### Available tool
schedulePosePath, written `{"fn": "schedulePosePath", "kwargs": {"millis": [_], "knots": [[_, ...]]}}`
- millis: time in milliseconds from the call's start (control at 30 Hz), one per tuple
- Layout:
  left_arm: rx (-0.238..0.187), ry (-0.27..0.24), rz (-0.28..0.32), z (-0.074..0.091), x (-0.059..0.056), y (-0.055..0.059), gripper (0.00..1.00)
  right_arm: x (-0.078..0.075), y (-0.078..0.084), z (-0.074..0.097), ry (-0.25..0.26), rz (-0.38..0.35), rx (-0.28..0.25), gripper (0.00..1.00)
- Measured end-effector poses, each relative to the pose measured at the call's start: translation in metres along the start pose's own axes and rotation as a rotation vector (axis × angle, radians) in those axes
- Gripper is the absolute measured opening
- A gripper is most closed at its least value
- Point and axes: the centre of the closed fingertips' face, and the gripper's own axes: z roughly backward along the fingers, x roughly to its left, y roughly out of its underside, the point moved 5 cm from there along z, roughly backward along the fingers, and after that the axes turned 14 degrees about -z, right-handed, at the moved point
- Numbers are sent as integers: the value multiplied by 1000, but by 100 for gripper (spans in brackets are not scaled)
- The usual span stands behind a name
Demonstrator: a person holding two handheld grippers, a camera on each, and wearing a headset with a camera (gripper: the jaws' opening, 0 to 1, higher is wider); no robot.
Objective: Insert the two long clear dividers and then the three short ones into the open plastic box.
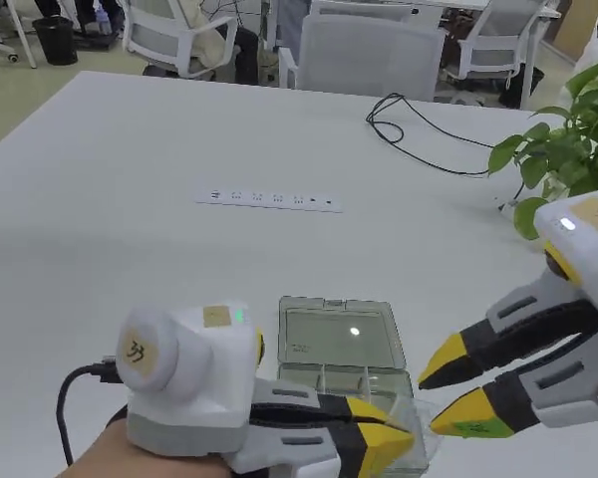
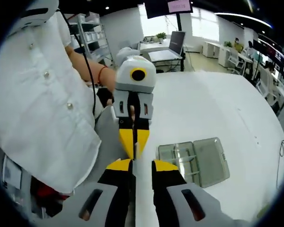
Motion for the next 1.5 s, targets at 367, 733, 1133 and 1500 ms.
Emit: {"fn": "schedulePosePath", "kwargs": {"millis": [367, 733, 1133, 1500], "knots": [[6, 47, -38, 0, -9, 0, 0, 18, 3, -14, -112, 1, 50, 8], [8, 50, -54, 0, -11, 2, 0, 20, 6, -17, -137, -6, 46, 3], [16, 42, -73, 1, -11, 5, 0, 16, 10, -18, -134, -4, 46, 3], [29, 9, -71, 4, -7, 10, 8, 16, 11, -18, -118, -2, 43, 3]]}}
